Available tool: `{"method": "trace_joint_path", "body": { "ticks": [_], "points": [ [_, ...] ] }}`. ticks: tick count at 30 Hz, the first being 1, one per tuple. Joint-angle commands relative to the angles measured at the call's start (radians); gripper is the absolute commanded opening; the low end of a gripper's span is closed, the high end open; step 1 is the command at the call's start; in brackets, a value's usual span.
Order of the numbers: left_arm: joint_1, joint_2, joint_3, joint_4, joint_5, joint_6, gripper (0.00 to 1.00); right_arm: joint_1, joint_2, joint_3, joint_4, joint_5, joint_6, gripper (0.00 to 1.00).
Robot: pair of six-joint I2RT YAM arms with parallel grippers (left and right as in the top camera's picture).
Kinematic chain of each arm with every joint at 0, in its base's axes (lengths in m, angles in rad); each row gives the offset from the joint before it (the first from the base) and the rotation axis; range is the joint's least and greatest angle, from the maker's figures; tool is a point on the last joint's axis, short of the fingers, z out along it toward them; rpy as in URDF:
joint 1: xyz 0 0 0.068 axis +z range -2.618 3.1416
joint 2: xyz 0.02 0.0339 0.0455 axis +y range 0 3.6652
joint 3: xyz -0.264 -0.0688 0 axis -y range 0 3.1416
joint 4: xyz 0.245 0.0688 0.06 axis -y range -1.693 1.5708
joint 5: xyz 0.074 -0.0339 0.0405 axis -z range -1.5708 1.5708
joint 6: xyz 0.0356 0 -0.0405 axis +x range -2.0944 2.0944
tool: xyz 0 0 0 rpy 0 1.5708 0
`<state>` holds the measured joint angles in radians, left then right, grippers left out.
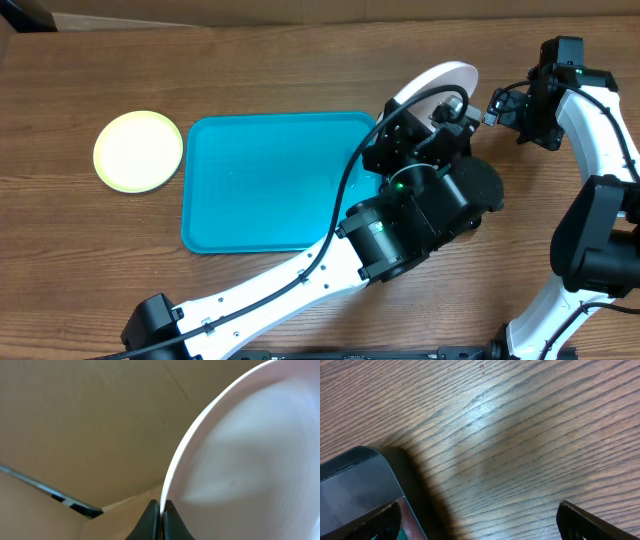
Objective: Clean dirty plates on tray and stack at the side
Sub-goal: 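Lift the white plate off the teal tray with the left gripper, then carry the white plate left and lower it onto the yellow plate stack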
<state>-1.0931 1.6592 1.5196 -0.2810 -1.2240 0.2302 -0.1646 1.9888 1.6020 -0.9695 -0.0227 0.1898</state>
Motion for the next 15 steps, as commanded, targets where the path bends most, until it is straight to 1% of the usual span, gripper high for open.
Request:
{"method": "trace_joint_path", "body": {
  "ticks": [1, 4, 5, 7, 11, 13, 15],
  "points": [
    [0.013, 0.005, 0.02, -0.014, 0.014, -0.08, 0.04, -0.003, -0.029, 0.015, 0.003, -0.006, 0.004, 1.0],
    [0.016, 0.005, 0.02, -0.021, 0.0, -0.087, 0.04, -0.003, -0.029, 0.015, 0.003, -0.005, 0.004, 1.0],
    [0.022, 0.005, 0.02, -0.034, 0.005, -0.12, 0.04, -0.003, -0.029, 0.015, 0.003, -0.005, 0.004, 1.0],
    [0.04, 0.005, 0.02, -0.084, 0.051, -0.227, 0.04, -0.003, -0.029, 0.015, 0.003, -0.005, 0.004, 1.0],
    [0.115, 0.005, 0.02, -0.253, 0.316, -0.451, 0.04, -0.003, -0.029, 0.015, 0.003, -0.006, 0.004, 1.0],
    [0.183, 0.005, 0.02, -0.333, 0.463, -0.57, 0.04, -0.003, -0.029, 0.015, 0.003, -0.005, 0.004, 1.0],
    [0.276, 0.005, 0.02, -0.389, 0.629, -0.66, 0.04, -0.003, -0.029, 0.015, 0.003, -0.006, 0.004, 1.0]
  ]
}}
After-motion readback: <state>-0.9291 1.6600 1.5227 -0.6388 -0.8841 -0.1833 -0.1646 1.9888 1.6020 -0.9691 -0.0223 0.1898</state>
